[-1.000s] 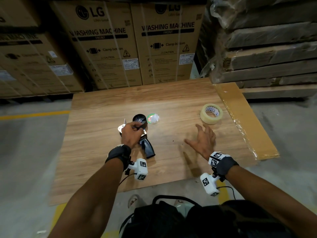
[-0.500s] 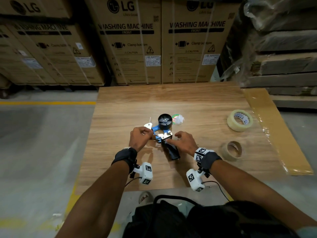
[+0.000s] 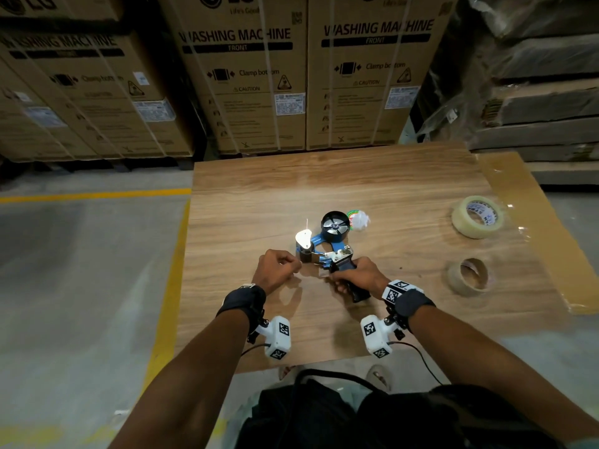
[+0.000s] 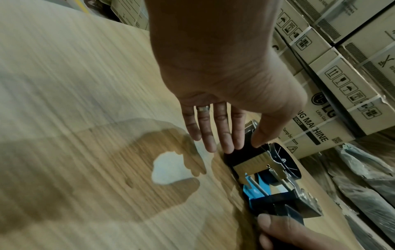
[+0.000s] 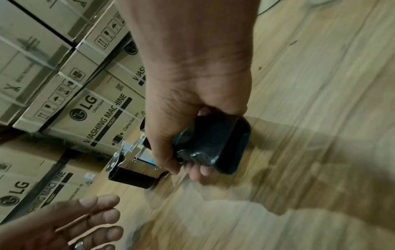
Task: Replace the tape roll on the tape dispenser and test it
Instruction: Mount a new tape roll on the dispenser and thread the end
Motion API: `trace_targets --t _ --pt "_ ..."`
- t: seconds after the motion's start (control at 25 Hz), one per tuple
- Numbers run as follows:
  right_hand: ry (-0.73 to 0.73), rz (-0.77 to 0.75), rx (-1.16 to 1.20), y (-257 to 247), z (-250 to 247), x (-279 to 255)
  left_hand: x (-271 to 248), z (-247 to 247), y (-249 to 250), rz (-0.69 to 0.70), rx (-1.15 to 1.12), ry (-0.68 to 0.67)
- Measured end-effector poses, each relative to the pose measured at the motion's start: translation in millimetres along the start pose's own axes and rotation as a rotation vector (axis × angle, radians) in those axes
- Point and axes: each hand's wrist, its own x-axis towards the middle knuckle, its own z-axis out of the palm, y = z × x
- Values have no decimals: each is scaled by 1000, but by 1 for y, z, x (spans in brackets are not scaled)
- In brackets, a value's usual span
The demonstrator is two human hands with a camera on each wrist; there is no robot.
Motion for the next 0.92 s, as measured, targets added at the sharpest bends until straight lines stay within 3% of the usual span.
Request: trace_targets --t 0.36,0.52,0.64,0.92 --pt "58 -45 141 -12 21 -17 8 -19 -2 -38 -122 -68" --pt "134 -75 235 -33 25 -35 11 -19 4 -146 -247 13" --pt "177 -141 295 -62 19 -51 16 -17 22 -218 -435 38" --pt "203 -254 353 -124 -12 -93 14 -15 104 -115 -745 -44"
